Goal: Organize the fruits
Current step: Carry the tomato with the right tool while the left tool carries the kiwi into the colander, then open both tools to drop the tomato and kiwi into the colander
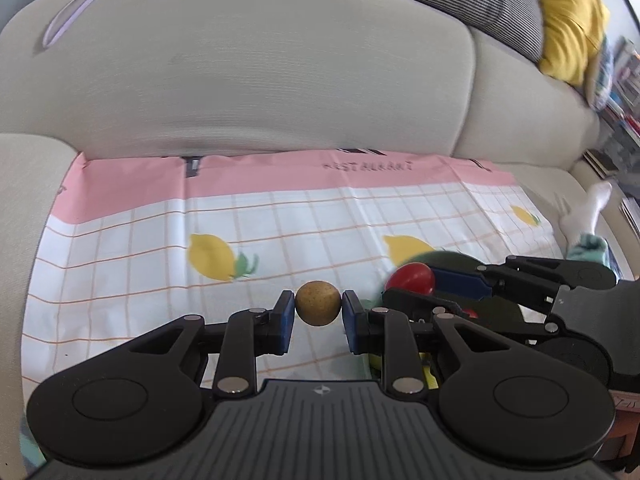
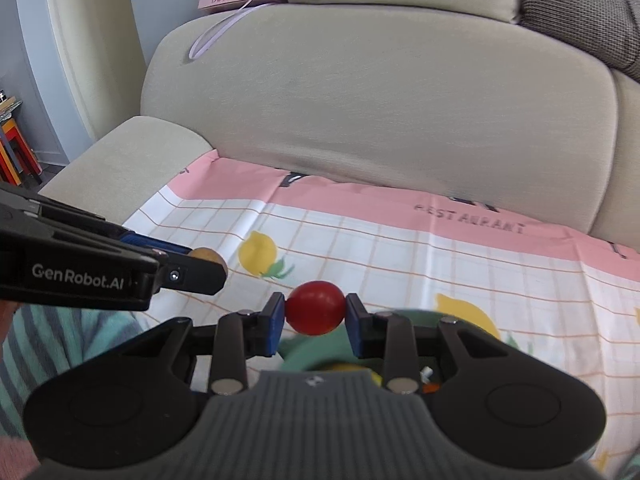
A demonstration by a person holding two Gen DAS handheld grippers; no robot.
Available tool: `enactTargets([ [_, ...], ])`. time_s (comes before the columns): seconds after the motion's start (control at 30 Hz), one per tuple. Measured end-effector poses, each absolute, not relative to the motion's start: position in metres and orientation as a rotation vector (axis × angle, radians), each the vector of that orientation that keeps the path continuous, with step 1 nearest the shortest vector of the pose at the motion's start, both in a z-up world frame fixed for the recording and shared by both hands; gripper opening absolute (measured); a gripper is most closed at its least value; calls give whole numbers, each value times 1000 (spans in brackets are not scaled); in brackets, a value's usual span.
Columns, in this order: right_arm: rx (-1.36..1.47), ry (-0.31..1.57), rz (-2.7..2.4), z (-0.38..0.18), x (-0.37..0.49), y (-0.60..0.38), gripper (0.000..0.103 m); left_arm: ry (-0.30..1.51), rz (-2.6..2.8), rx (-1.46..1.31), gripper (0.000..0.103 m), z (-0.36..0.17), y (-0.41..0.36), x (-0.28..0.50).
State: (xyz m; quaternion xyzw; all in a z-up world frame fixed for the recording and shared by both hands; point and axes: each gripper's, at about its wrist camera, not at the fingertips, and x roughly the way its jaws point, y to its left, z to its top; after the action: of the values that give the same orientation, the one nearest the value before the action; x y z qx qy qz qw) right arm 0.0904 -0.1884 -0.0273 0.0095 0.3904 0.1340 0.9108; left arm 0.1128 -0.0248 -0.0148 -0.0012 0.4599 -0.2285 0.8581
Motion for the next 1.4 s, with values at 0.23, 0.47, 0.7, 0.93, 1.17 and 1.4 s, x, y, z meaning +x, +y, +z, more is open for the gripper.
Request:
enactTargets([
  [0.23, 33, 810, 216, -32, 66, -224, 29, 970, -544, 58, 28, -13, -56, 94],
  [0.47, 60, 836, 135, -44, 44, -262, 30, 977, -615, 129, 28, -21, -87, 83],
  [0.7, 88, 887, 119, -64, 31, -282, 30, 1010, -651, 209, 28, -39, -115, 82],
  [0.93, 17, 947, 159, -77, 35, -274, 30, 1047, -678, 260, 28, -53, -136, 85],
  [1.17, -70, 1006, 196, -88, 36, -267, 29, 1083, -720, 315, 28, -65, -148, 82],
  [1.4, -102, 1048, 225, -99, 42, -264, 29, 1125, -718, 333, 28, -75, -150, 85],
])
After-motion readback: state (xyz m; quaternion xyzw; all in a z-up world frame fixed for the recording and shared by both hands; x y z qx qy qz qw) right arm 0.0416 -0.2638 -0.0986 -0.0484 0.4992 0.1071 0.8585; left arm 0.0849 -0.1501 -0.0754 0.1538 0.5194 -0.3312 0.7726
